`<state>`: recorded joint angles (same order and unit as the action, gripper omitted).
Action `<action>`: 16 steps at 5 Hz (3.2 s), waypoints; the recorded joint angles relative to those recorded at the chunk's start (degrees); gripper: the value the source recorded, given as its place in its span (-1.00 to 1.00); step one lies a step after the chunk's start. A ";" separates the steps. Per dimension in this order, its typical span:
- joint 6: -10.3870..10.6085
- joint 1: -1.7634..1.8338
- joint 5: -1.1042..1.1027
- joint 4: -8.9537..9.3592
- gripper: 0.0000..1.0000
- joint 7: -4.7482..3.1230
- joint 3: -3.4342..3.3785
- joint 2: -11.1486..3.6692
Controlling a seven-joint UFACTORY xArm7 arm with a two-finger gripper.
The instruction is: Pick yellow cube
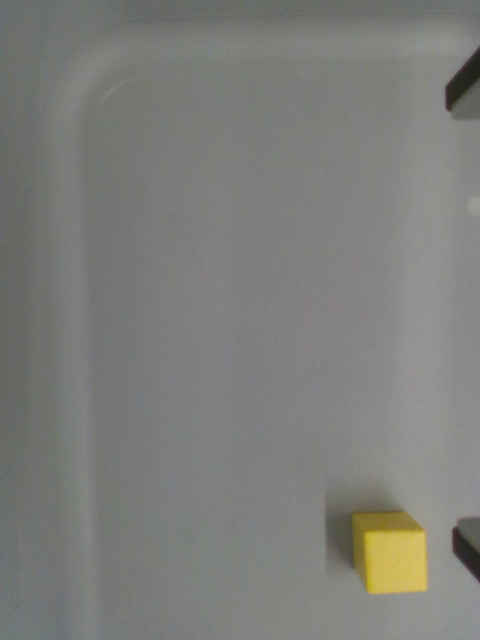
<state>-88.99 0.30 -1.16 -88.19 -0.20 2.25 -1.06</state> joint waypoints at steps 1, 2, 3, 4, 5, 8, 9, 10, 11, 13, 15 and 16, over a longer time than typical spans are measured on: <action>0.30 0.04 0.02 0.23 -1.00 0.07 -0.08 -0.09; 0.30 0.04 0.02 0.23 -1.00 0.07 -0.08 -0.09; 0.95 0.14 0.07 0.73 -1.00 0.22 -0.24 -0.29; 0.95 0.14 0.07 0.73 -1.00 0.22 -0.24 -0.29; 1.93 0.28 0.14 1.48 -1.00 0.45 -0.49 -0.60; 3.16 0.45 0.23 2.41 -1.00 0.73 -0.81 -0.98; 4.70 0.67 0.34 3.59 -1.00 1.09 -1.20 -1.45; 4.70 0.67 0.34 3.59 -1.00 1.09 -1.20 -1.45; 6.48 0.92 0.47 4.95 -1.00 1.50 -1.66 -2.00; 8.49 1.21 0.61 6.48 -1.00 1.97 -2.17 -2.62; 10.70 1.53 0.77 8.17 -1.00 2.48 -2.73 -3.30; 10.70 1.53 0.77 8.17 -1.00 2.48 -2.73 -3.30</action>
<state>-78.29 1.83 -0.39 -80.02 2.27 -0.48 -4.36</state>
